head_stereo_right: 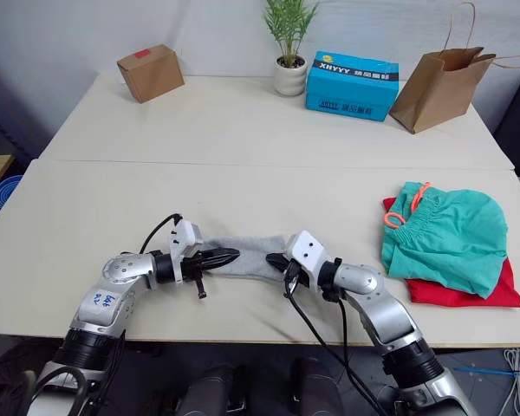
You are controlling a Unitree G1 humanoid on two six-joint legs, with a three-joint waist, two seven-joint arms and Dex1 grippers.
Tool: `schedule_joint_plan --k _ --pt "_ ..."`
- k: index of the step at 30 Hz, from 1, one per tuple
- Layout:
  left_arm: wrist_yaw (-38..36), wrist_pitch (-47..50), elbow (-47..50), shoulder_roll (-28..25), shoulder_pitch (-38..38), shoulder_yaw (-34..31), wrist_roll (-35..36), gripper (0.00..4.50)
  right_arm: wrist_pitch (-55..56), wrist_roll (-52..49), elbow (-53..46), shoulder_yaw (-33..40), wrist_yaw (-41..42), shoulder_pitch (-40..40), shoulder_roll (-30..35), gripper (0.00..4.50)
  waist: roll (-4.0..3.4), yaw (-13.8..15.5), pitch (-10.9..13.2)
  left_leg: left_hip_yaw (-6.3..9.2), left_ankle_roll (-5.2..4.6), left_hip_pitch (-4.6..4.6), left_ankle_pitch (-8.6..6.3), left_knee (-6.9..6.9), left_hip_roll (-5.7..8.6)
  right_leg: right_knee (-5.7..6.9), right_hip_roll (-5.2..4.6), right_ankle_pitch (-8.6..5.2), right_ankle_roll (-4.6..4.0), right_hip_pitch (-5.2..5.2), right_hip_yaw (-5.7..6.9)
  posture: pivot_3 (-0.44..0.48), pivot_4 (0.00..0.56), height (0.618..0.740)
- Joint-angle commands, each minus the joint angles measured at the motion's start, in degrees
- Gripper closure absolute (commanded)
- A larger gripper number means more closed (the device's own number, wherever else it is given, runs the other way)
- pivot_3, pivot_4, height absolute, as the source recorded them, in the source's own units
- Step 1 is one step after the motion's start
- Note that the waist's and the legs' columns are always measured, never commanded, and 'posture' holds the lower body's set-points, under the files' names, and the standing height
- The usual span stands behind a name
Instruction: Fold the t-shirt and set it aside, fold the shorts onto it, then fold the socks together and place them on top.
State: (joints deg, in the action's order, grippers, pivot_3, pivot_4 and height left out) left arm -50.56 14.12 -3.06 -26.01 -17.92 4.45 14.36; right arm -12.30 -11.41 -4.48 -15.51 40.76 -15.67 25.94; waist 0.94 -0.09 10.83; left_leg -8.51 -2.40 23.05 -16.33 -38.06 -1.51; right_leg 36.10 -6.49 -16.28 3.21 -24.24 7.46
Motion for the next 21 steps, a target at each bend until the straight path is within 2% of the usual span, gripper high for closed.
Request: schedule_joint_plan --k 1,6,11,13,18,21 --pt "-1.4 0.2 0.7 -1.2 2.0 -1.6 2.0 4.46 1.4 1.8 1.8 2.4 1.6 2.2 3.6 4.5 0.0 0.0 0.0 0.01 -0.01 -0.04 -0.01 0.0 0.01 -0.01 -0.01 0.0 0.0 0.05 0.0 0.0 0.15 0.74" --pt "-3.3 -0.2 2.8 -1.8 1.8 -4.0 5.4 4.46 -0.4 -3.5 -2.1 5.7 3.7 1.6 3.3 4.5 0.01 0.0 0.0 0.08 0.07 -0.54 -0.17 0.1 -0.04 -0.16 -0.02 -0.01 -0.01 0.52 0.04 0.0 0.15 0.74" --pt "-4.4 0.9 4.7 -1.8 0.2 -6.1 8.9 4.46 -2.1 -9.3 -6.1 6.2 6.3 -0.8 -0.4 4.5 0.01 0.0 0.0 0.1 0.05 -0.57 -0.27 0.11 -0.06 -0.19 -0.02 -0.01 -0.02 0.55 0.05 0.0 0.15 0.74" --pt "-3.1 3.7 7.9 -2.5 0.7 -8.0 10.9 4.46 -1.8 -7.0 -4.9 3.9 5.9 -2.5 -2.1 4.5 0.0 -0.4 0.0 0.08 0.06 -0.57 -0.27 0.12 -0.07 -0.19 -0.02 -0.02 -0.03 0.53 0.05 0.0 0.15 0.74" --pt "-4.0 13.6 14.7 -9.6 6.9 -14.3 17.9 4.46 -1.3 0.5 1.2 -1.0 5.2 -5.1 -2.4 4.5 -0.01 -1.4 0.0 0.08 0.13 -0.59 -0.27 0.22 -0.08 -0.2 0.0 -0.07 -0.07 0.53 0.06 0.0 0.15 0.74" --pt "-3.3 18.2 15.0 -13.1 9.7 -17.7 19.9 3.58 -1.6 2.5 3.4 -1.9 5.8 -5.6 -2.2 4.5 -0.05 -1.5 0.0 0.07 0.14 -0.58 -0.26 0.25 -0.06 -0.23 0.0 -0.08 -0.08 0.52 0.08 0.0 0.15 0.74"
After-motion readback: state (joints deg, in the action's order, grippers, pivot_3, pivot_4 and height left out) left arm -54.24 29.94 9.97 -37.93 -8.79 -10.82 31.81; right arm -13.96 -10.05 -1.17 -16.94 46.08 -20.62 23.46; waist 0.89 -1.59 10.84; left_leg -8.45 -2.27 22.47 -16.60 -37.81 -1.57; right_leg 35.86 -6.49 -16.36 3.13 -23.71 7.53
